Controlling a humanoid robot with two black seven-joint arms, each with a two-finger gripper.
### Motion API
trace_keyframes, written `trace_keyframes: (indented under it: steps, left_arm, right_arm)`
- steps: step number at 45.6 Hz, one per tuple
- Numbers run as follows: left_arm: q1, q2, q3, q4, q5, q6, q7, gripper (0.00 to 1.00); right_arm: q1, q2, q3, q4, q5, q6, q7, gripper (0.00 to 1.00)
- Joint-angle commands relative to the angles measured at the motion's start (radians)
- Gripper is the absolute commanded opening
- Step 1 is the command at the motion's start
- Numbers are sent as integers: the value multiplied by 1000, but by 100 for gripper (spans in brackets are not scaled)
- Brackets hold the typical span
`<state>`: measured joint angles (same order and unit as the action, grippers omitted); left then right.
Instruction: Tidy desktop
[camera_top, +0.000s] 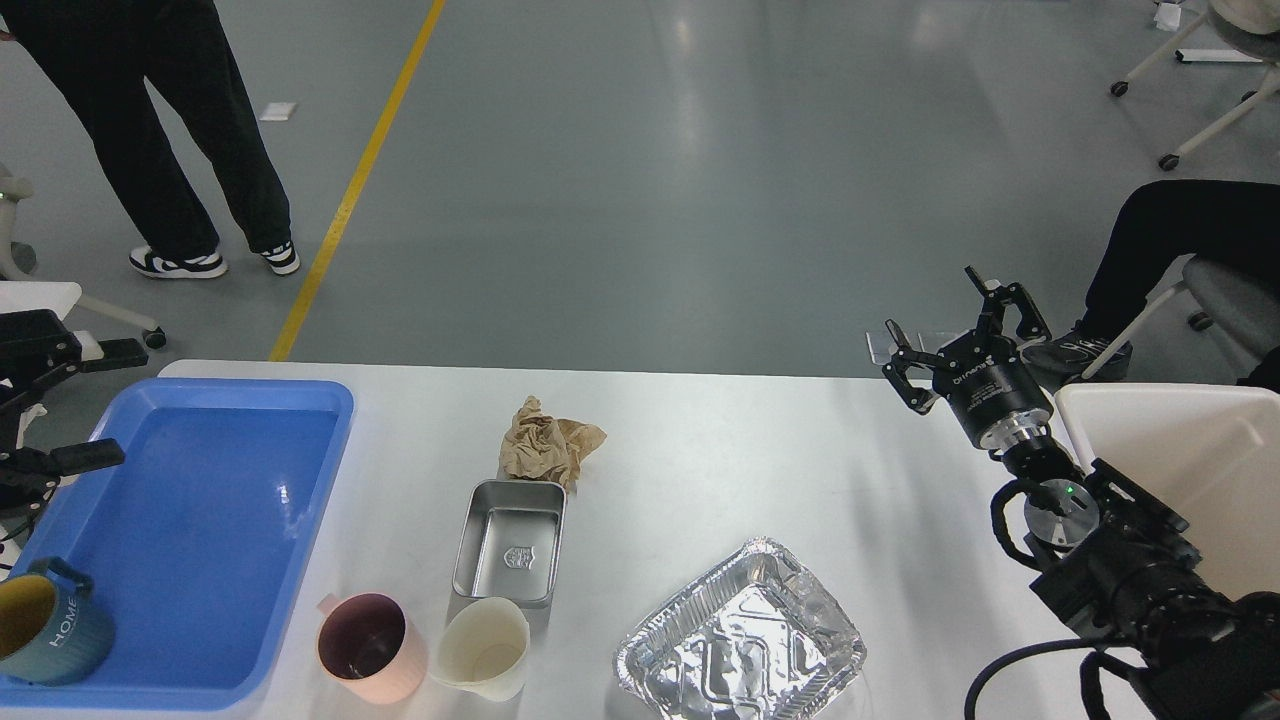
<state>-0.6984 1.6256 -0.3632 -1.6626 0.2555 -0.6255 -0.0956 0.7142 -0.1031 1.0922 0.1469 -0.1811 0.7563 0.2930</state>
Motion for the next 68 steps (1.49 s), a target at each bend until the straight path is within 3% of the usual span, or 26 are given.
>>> trace_keyframes:
  steps: [1, 12, 20, 24, 30, 39, 45, 58, 68]
  left_arm:
    - [-15, 36, -7, -3, 16, -25, 10, 96]
    - [-55, 89, -20, -17, 18, -80, 96, 96]
    - [-92, 63, -20, -19, 76, -80, 108, 97]
    - [-116, 14, -20, -17, 131, -77, 134, 97]
    - [-154, -32, -20, -23, 162, -89, 212, 97]
    - [-173, -154, -17, -51, 257, -94, 375, 96]
    - [-156, -225, -10, -78, 376, -123, 450, 96]
    - [-26, -495, 10, -72, 657, -4, 573, 94]
    - [103, -664, 15, -43, 824, 75, 606, 93]
  right_arm:
    - [2, 2, 0, 0, 0, 0, 0, 100]
    - [4, 2, 0, 0, 0, 0, 0, 100]
    - [5, 3, 0, 5, 0, 0, 0, 100]
    - [1, 2, 0, 26, 0, 0, 0, 100]
    - [-1, -4, 0, 42, 0, 0, -1, 100]
    - [1, -4, 0, 43, 0, 0, 0, 100]
    - [1, -4, 0, 43, 0, 0, 0, 100]
    - [-2, -6, 0, 43, 0, 6, 0, 100]
    - [-7, -20, 0, 45, 0, 11, 0, 100]
